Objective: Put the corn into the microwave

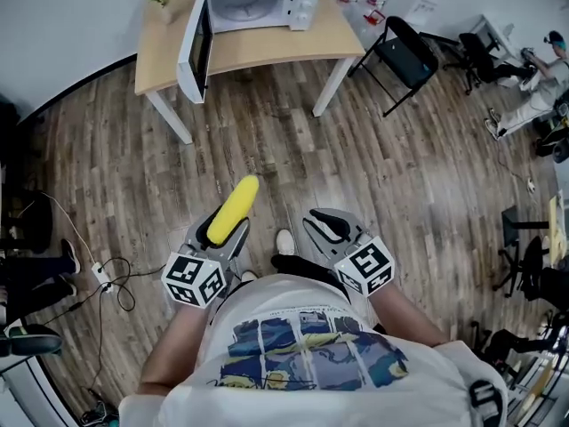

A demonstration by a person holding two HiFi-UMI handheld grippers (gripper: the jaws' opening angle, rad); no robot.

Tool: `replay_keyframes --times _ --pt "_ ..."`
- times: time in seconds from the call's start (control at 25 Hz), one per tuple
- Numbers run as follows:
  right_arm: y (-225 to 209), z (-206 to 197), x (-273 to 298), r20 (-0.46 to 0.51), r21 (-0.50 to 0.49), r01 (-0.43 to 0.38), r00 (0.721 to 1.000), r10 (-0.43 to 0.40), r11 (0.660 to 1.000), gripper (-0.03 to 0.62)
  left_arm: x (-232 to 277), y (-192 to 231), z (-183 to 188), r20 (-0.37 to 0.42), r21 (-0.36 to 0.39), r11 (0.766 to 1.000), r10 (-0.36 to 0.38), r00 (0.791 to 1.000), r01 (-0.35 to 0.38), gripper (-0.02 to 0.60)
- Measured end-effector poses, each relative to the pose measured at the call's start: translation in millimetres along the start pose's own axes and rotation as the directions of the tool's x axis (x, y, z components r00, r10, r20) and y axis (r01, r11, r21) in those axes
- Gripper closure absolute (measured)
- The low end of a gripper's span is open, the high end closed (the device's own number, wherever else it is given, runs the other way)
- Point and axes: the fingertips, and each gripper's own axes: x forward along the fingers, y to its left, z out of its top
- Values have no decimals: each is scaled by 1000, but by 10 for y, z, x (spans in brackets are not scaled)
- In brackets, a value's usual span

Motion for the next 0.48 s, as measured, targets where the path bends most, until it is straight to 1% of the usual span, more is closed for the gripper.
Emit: replay_keyframes --times 0.04,0.08,0.2,0.28,0.44,0.48 --pt "-135 48 19 2 2 -3 1000 3 1000 481 112 8 81 6 2 1000 9 1000 -9 330" --pt "-265 90 38 3 4 -7 1000 7 1000 459 226 18 161 11 5 1000 18 1000 -18 330" --pt "-612 178 51 17 8 -17 1000 17 1000 467 558 54 364 26 11 999 47 999 -47 330" --pt "-827 173 32 28 19 -28 999 28 999 510 775 77 455 32 15 998 68 997 -68 330" --pt "-1296 71 54 24 21 -26 999 25 999 553 1203 138 612 51 19 995 98 994 -99 330" --pt "-1408 56 83 20 27 -22 1000 21 999 553 1311 170 654 52 20 994 106 993 -107 330"
